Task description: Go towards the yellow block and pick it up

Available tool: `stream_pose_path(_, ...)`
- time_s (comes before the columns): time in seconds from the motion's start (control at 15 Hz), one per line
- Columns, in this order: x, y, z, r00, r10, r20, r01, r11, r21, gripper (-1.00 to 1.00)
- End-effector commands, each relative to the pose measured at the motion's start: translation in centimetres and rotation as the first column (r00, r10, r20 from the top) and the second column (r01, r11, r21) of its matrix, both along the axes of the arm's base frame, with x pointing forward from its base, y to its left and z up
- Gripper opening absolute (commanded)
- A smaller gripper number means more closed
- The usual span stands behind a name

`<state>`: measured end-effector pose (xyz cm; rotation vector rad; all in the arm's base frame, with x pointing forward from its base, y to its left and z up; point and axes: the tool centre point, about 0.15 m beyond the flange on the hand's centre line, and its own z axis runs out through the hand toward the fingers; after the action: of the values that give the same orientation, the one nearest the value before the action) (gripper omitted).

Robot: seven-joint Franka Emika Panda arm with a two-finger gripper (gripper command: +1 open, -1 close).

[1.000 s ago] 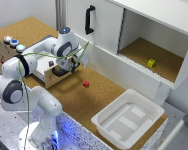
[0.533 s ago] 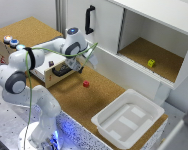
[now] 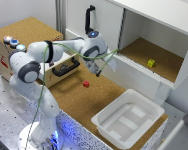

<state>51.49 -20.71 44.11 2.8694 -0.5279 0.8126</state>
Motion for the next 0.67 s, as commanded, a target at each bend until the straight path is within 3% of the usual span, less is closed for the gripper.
stream_pose_path(0.0,7.3,-8.7,3.1,0.998,0.06,0.003,-0.06,0.997,0.041,1.0)
stream_pose_path(0.6,13.9,-14.7,3.8,0.986,0.162,0.031,-0.164,0.984,0.072,1.0)
